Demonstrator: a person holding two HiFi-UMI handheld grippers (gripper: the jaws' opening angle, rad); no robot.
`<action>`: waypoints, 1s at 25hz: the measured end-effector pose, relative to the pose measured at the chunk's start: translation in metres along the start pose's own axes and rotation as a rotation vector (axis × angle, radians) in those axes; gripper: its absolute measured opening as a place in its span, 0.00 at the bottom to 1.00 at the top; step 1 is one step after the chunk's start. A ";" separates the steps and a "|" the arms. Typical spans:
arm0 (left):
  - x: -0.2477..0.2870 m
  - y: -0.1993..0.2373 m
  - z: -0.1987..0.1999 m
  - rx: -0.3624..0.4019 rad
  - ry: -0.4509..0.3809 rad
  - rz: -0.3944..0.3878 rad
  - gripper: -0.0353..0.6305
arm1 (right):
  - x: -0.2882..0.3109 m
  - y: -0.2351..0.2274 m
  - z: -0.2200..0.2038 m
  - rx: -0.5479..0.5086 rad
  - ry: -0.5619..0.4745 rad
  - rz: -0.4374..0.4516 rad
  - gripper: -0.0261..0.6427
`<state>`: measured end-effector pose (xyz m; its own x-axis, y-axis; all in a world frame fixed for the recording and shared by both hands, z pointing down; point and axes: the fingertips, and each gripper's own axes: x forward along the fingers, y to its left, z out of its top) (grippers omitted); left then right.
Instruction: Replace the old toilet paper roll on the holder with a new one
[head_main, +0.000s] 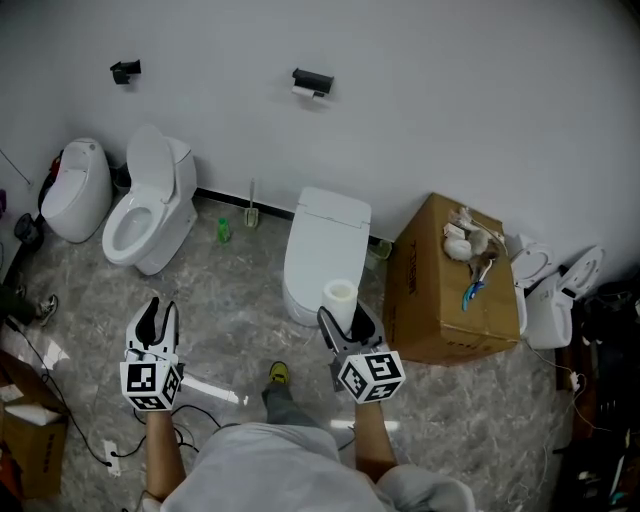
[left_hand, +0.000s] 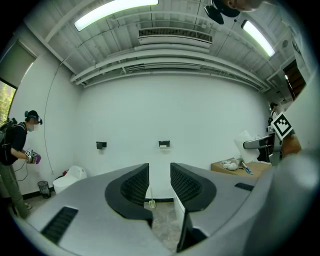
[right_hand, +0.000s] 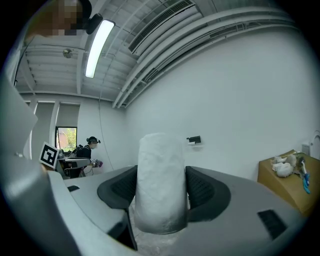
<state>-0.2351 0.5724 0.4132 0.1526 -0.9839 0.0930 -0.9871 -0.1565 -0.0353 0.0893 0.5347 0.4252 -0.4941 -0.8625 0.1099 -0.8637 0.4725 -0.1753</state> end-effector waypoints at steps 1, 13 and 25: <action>0.010 0.002 -0.001 0.000 0.003 0.001 0.25 | 0.010 -0.005 0.000 0.002 0.003 0.001 0.48; 0.150 0.021 0.000 -0.019 0.042 0.024 0.25 | 0.134 -0.082 0.017 0.017 0.040 0.008 0.48; 0.291 0.005 0.014 -0.015 0.056 0.006 0.25 | 0.239 -0.171 0.040 0.036 0.046 0.022 0.48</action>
<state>-0.1950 0.2840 0.4259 0.1443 -0.9784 0.1481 -0.9886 -0.1490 -0.0209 0.1230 0.2410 0.4418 -0.5175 -0.8423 0.1507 -0.8490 0.4835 -0.2131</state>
